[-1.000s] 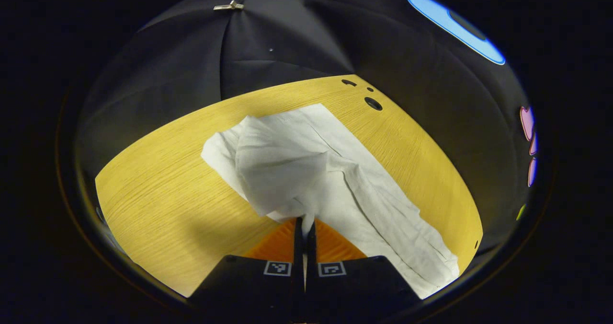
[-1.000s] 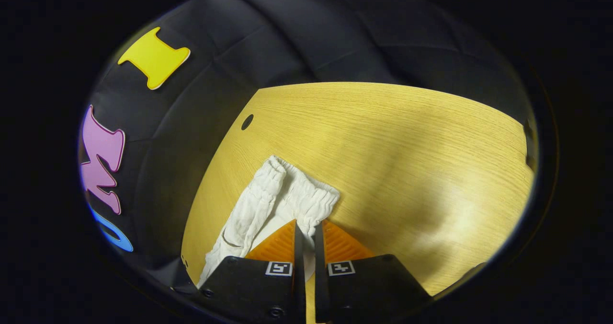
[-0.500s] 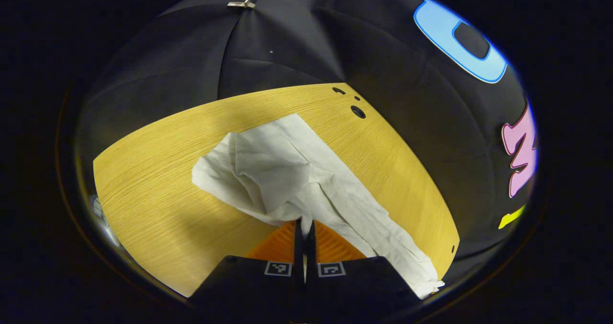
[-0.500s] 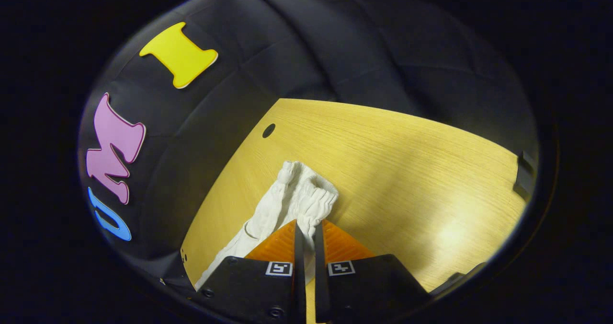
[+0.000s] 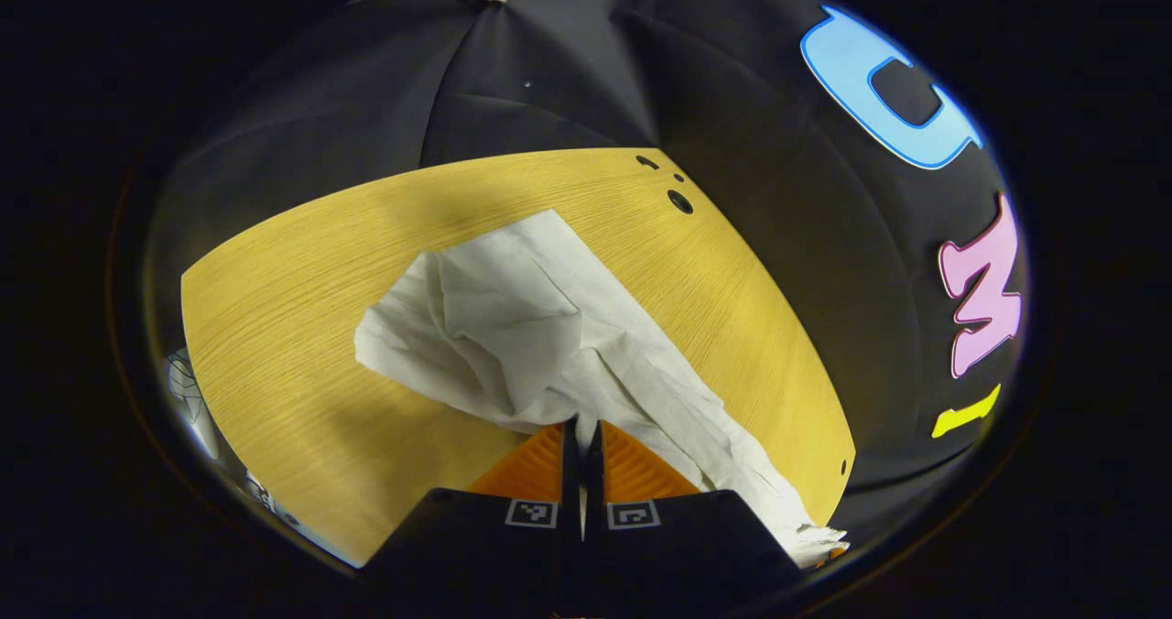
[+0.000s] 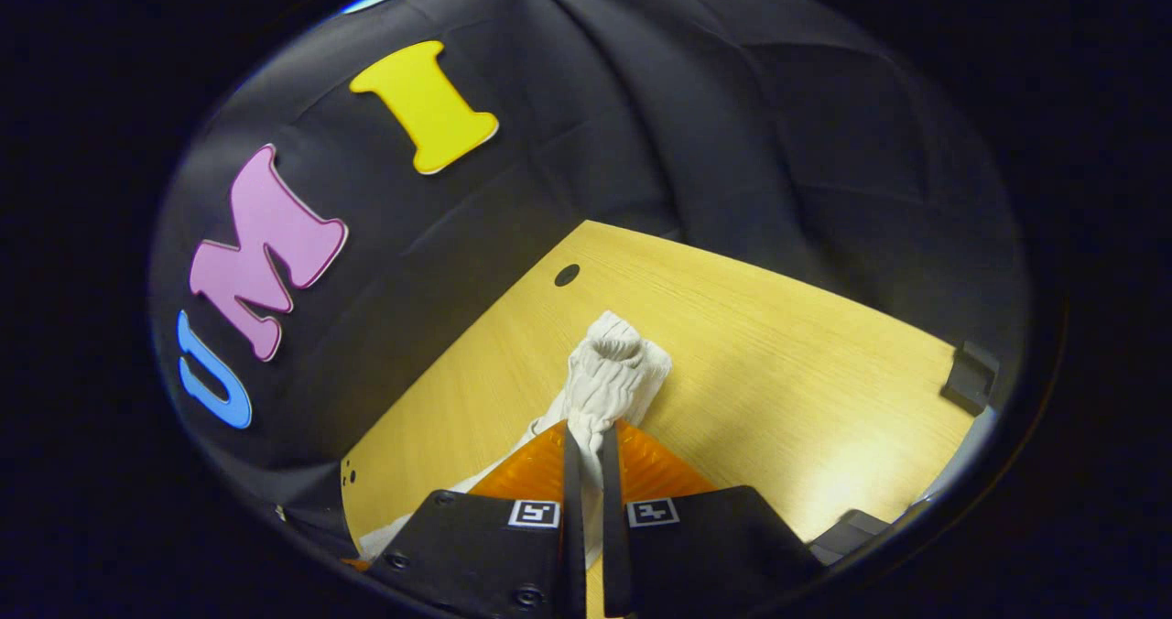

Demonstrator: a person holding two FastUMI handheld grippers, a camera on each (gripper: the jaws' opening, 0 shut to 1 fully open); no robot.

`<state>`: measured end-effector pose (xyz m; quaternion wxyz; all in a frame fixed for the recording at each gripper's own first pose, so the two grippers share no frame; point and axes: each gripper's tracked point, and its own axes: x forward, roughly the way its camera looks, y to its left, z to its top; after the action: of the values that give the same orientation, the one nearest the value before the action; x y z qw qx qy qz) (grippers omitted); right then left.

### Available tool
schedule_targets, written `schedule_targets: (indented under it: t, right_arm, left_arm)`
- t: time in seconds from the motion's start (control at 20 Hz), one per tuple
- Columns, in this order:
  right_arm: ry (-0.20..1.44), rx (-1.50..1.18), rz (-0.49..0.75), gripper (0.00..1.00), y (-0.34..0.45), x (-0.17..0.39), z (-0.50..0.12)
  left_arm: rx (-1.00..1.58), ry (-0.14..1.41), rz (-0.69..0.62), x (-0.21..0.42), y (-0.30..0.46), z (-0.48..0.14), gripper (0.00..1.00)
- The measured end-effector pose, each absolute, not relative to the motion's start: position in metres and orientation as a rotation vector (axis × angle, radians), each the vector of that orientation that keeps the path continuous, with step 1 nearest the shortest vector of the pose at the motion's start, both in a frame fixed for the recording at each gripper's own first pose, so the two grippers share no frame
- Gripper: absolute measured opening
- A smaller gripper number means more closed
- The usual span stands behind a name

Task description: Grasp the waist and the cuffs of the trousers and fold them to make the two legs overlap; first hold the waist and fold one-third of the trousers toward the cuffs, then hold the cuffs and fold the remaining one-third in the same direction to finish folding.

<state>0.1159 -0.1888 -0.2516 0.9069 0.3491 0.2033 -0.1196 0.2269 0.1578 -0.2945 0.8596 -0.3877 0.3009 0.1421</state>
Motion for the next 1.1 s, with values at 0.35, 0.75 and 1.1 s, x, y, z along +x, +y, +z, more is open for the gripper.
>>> schedule_targets:
  t: [0.35,0.75,1.1]
  right_arm:
    - [0.355,0.62,-0.106,0.12,-0.129,0.115,-0.195]
    - [0.363,0.466,0.059,0.12,-0.035,0.121,-0.176]
    - [0.409,0.414,0.189,0.12,0.058,0.121,-0.182]
  left_arm:
    - [-0.802,0.675,0.259,0.227,0.155,-0.302,0.02]
    - [-0.808,0.695,0.251,0.225,0.154,-0.307,0.06]
    - [-0.828,0.718,0.25,0.226,0.156,-0.317,0.06]
